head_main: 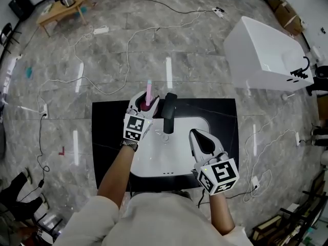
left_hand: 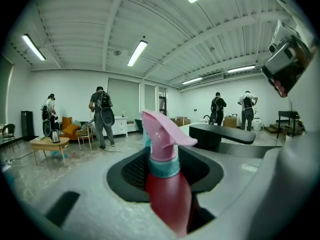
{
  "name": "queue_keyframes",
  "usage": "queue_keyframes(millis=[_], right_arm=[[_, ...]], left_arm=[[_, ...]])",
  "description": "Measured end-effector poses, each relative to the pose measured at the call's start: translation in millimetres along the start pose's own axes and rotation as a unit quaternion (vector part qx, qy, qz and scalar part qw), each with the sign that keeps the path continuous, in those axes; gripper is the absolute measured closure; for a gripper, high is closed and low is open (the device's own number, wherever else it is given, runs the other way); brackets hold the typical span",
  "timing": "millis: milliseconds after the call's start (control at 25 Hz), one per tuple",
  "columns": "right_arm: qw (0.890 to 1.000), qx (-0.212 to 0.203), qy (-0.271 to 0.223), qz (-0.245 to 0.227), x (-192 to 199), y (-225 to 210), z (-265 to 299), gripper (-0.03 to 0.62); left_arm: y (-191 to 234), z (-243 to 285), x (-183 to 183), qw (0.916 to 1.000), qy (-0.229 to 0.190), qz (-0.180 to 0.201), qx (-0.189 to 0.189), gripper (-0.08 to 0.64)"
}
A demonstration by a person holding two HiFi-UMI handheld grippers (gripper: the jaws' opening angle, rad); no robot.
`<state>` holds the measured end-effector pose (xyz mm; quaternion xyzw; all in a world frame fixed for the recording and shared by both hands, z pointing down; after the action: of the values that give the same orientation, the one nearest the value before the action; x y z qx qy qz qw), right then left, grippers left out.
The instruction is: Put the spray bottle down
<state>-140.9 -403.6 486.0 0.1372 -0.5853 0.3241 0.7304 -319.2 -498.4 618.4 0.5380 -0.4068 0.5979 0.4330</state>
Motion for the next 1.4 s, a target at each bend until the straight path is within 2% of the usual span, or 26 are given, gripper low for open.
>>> queue_keyframes(millis=[360,920,1400], right_arm=[[1.000,0.000,0.005,-0.006,4.4,0.4,1.5,0.586],[1.000,0.002,0.001,-0.004,1.8,-4.1,-7.0,0.586],[1.000,-0.002,-0.005,-0.005,-0.3,0.4,-9.8,0.586]], left_arm=[[-6.5,0.8,0.6,0.9996,-0.020,0.007,0.018,0.377],[-11.1,0.2,2.9,0.9999,-0.003,-0.006,0.013,0.376],[-9.3,-12.2,4.7,0.9999,0.003,-0.010,-0.002,0.307]])
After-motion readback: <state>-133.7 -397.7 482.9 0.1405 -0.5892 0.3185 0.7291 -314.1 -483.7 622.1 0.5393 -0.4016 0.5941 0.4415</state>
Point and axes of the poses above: the fingertips, and each gripper's own axes: z forward along the fingers, y to its left, x out of its underside, the point moved 2 cm from there along -z, backward along the fingers, and after that the axes turned 9 degrees about -y, right-handed, at the moved point
